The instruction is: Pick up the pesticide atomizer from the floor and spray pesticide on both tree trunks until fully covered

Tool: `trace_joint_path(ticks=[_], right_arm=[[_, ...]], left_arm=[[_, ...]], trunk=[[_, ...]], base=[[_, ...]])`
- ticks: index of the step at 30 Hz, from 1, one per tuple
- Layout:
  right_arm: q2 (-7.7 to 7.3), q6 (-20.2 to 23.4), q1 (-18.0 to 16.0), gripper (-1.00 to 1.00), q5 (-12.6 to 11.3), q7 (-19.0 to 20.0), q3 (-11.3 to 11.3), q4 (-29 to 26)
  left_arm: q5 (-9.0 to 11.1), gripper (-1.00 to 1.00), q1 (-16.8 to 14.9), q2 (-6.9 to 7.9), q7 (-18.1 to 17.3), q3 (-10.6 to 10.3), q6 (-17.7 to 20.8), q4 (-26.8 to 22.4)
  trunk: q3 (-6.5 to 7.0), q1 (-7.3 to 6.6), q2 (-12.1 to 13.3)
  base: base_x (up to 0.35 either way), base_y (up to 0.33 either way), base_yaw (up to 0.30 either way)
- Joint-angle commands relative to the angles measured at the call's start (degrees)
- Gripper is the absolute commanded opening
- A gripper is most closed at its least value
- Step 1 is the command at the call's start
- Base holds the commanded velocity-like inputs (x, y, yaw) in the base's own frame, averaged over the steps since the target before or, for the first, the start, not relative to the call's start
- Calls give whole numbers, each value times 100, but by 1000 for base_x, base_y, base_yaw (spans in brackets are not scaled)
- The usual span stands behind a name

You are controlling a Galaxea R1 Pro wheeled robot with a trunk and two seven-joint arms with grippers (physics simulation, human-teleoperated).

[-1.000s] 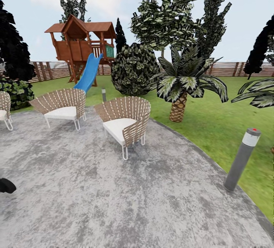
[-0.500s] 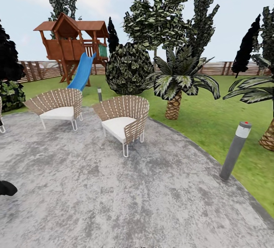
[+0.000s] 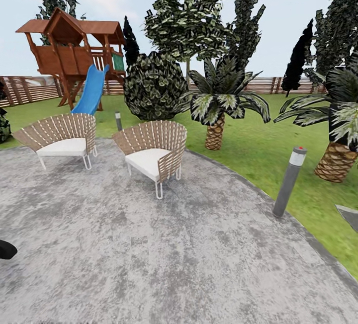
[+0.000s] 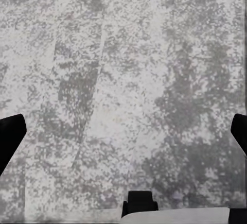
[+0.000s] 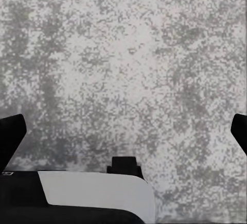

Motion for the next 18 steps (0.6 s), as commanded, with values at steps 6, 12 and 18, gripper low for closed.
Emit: trace_joint_path(ticks=[6,12,18], right_arm=[[-1,-12,0,100,-1,-5,-1,8],[-1,-12,0,100,-1,-6,-2,9],[-1,-19,0,100,-1,-6,-2,17]], left_arm=[[1,100,3,-13,-1,-3,-41,-7],[1,100,3,-15,-1,1,-49,-7],[0,100,3,-15,-4,5,-47,-1]], trunk=[[-16,-4,-3],[-17,-4,-3],[-22,-4,-3]], base=[[-328,-87,-40],[-269,-196,-6],[-236,-226,-8]])
